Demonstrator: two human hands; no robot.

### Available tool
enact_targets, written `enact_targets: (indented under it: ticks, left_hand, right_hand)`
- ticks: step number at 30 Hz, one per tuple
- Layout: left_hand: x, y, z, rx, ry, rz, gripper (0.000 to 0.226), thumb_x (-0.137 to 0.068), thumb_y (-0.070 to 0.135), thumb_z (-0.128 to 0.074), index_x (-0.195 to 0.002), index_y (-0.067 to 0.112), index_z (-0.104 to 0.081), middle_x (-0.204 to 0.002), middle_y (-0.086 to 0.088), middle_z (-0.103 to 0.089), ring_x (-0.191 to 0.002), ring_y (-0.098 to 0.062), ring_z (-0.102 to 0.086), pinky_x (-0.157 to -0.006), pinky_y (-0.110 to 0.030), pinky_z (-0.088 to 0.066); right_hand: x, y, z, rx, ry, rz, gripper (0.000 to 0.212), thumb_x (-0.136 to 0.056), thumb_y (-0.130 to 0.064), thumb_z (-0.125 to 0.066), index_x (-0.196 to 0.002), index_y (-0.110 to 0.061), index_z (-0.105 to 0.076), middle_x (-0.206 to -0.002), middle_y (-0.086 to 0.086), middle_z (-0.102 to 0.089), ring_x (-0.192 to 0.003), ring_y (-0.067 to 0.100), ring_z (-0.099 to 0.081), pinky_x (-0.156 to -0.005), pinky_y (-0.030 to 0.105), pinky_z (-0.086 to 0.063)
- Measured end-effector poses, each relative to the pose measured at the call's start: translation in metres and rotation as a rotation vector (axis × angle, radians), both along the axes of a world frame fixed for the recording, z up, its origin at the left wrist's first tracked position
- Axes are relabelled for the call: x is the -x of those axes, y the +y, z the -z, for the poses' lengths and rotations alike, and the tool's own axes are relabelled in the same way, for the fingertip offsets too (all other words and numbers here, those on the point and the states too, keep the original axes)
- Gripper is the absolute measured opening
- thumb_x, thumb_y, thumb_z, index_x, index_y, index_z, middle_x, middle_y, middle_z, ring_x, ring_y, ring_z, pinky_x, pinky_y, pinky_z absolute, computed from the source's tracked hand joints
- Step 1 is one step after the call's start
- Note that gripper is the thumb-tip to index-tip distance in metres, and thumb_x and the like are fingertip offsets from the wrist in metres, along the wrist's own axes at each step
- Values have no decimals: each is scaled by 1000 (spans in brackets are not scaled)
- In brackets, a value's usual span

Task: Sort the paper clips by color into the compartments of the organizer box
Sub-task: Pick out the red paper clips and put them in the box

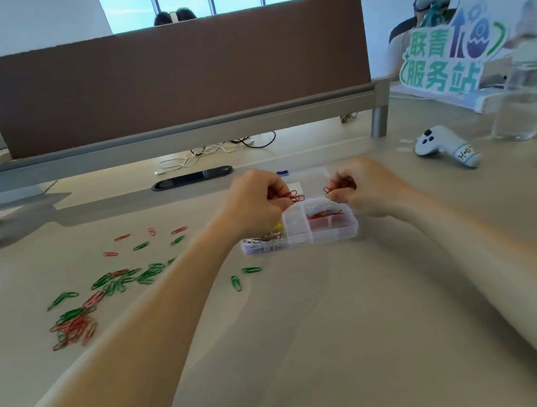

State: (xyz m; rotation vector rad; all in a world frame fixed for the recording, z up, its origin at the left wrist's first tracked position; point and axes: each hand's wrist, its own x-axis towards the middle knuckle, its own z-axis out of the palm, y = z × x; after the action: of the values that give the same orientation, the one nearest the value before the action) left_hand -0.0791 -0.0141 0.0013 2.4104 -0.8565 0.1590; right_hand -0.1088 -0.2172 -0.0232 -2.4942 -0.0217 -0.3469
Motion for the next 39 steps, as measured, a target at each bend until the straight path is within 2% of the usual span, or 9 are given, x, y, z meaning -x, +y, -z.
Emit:
enact_targets:
  ticks: [6, 11, 15, 22, 25, 28, 31, 34, 39]
  left_hand:
    - [-15, -48, 23, -102, -55, -2, 5, -84, 9, -66, -80, 12, -68, -68, 7, -57, -64, -8, -49, -53, -10, -33]
    - [-21, -49, 22, -104, -36, 19, 9, -75, 15, -79, -82, 17, -74, -66, 11, -62, -58, 0, -54, -53, -5, -39]
    - [-22, -46, 23, -94, -31, 23, 7, -76, 19, -79, -82, 19, -76, -74, 9, -69, -67, -1, -61, -69, -16, -50]
    - [-17, -41, 19, -49, -52, 38, 14, -89, 19, -65, -96, 17, -76, -82, 11, -66, -66, 5, -53, -61, -7, -36]
    - [-13, -32, 16, -32, -50, 35, 15, -90, 20, -63, -98, 18, -76, -89, 8, -70, -70, 7, -53, -71, -14, -42]
    - [-7, -6, 12, -21, -46, 16, 13, -89, 22, -65, -98, 21, -74, -89, 11, -69, -73, 6, -54, -82, -22, -47]
    - [0, 36, 6, -39, -61, -31, 13, -86, 25, -68, -98, 20, -73, -88, 11, -66, -67, 7, -53, -61, -6, -41]
    - [6, 93, 0, -56, -63, -154, 12, -86, 26, -69, -97, 21, -71, -87, 10, -65, -68, 3, -54, -55, -6, -37]
    - [12, 189, -2, -58, 21, -356, 11, -84, 25, -70, -94, 20, -72, -82, 15, -65, -75, -3, -60, -62, -13, -44]
  right_hand:
    - [-3, -7, 10, -44, -25, -21, 10, -82, -10, -73, -78, -19, -69, -69, -9, -61, -65, 4, -55, -59, 17, -39]
    - [-2, -10, 14, -46, 1, -38, 8, -77, -16, -78, -85, -18, -78, -67, -14, -63, -58, -6, -53, -51, 5, -34]
    - [4, -9, 12, -63, -18, -49, 12, -78, -18, -78, -90, -17, -78, -76, -8, -68, -66, -4, -58, -58, 7, -36]
    - [6, -4, 13, -21, -35, -35, 15, -87, -20, -70, -99, -16, -78, -95, -1, -75, -69, -3, -56, -58, 3, -33]
    - [8, 0, 11, -20, -33, -41, 18, -90, -18, -65, -105, -16, -76, -102, -1, -74, -82, 4, -62, -71, 10, -41]
    - [9, 6, 7, -30, -94, -28, 18, -89, -14, -65, -103, -17, -76, -93, -7, -73, -78, -2, -61, -72, 10, -44]
    - [9, 25, -2, -91, -158, -33, 9, -87, -18, -69, -92, -19, -77, -75, -8, -72, -63, -5, -62, -60, 7, -43]
    - [6, 69, -15, -76, -190, -128, 9, -87, -24, -70, -84, -18, -76, -61, -12, -64, -50, -4, -58, -52, 4, -40]
    - [-5, 154, -27, -11, -122, -385, 12, -86, -23, -72, -91, -13, -77, -71, -14, -67, -59, -6, -59, -57, 4, -40]
